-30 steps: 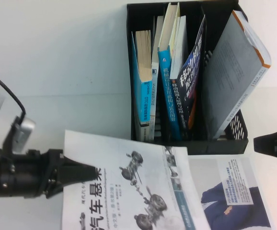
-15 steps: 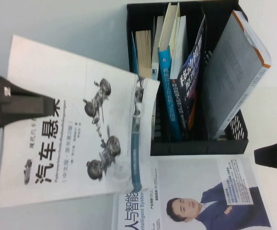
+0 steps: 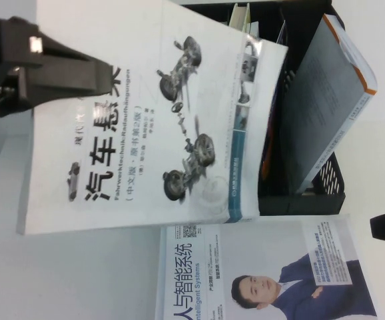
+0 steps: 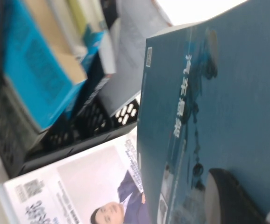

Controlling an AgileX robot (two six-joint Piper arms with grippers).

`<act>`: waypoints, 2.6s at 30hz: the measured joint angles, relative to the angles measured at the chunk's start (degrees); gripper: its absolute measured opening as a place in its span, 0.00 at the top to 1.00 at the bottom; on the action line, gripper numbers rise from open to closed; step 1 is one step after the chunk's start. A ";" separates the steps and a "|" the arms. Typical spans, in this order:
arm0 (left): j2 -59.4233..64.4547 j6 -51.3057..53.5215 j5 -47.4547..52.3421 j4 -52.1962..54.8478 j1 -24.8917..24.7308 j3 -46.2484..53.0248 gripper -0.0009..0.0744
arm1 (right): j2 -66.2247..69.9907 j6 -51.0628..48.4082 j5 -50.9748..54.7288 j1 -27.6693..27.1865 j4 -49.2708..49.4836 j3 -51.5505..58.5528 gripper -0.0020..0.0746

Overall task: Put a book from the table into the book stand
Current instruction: Place the book on the book shelf

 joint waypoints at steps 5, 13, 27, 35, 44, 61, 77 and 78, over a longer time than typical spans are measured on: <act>6.83 -3.35 -1.81 8.07 -9.31 -7.77 0.84 | -3.94 1.85 0.37 0.00 -2.68 0.04 0.98; 22.93 -12.71 0.12 19.37 -15.55 -27.58 0.84 | -11.09 6.87 3.85 0.00 -9.04 0.04 0.98; 44.66 -28.06 -2.39 22.86 -15.70 -52.48 0.84 | -12.71 7.56 7.53 0.00 -10.05 0.04 0.98; 47.41 -32.06 -9.37 32.18 -21.85 -52.90 0.84 | -12.71 7.56 7.53 0.00 -10.66 0.54 0.98; 51.16 -38.13 -9.87 49.73 -29.83 -52.90 0.84 | -12.71 7.67 7.53 0.00 -10.79 0.54 0.98; 56.34 -40.97 -10.02 50.96 -35.57 -52.98 0.84 | -12.71 8.00 7.65 0.00 -11.06 0.54 0.98; 58.72 -39.44 -14.59 52.10 -32.69 -52.98 0.81 | -12.71 8.60 7.67 0.00 -11.16 3.82 0.98; 58.83 -38.89 -15.86 51.97 -32.69 -52.98 0.77 | -12.71 8.60 7.67 0.00 -11.10 4.45 0.98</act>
